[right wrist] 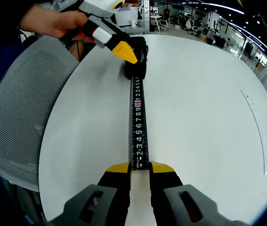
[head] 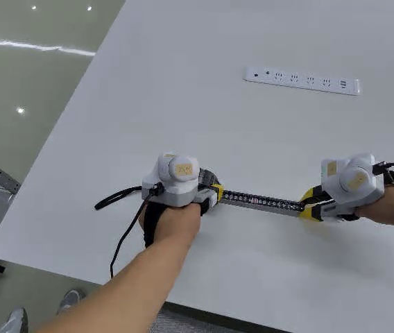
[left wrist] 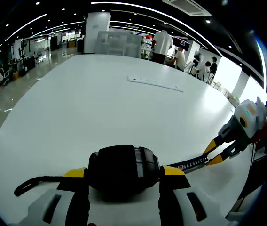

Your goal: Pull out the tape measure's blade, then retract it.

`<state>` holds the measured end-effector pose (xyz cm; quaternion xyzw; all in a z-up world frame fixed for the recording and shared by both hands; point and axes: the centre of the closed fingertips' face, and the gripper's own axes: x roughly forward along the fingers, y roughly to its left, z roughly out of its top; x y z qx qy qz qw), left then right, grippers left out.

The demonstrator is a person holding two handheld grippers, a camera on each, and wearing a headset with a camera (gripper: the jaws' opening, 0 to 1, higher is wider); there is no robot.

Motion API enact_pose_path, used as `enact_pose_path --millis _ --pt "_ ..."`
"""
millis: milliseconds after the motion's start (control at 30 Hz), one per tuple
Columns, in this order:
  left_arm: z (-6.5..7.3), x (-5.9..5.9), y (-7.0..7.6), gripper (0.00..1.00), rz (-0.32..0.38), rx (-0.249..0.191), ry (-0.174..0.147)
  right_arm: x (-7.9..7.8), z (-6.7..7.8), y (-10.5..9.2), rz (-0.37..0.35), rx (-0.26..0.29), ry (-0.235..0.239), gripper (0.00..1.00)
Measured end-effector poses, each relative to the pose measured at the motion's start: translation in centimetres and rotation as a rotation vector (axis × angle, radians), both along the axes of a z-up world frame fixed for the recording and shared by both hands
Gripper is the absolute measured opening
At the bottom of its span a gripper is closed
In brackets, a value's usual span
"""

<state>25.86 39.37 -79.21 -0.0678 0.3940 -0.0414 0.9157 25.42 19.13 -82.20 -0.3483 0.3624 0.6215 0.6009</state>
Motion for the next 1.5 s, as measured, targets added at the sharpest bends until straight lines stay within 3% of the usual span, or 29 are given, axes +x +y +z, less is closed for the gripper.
enact_pose_path --millis 700,1500 --pt "0.0 0.0 0.1 0.55 -0.006 -0.011 0.000 -0.6 0.2 3.0 0.014 0.026 0.003 0.11" --pt "0.1 -0.1 -0.1 0.55 -0.007 -0.022 -0.003 0.0 -0.6 4.7 0.025 0.041 0.002 0.11"
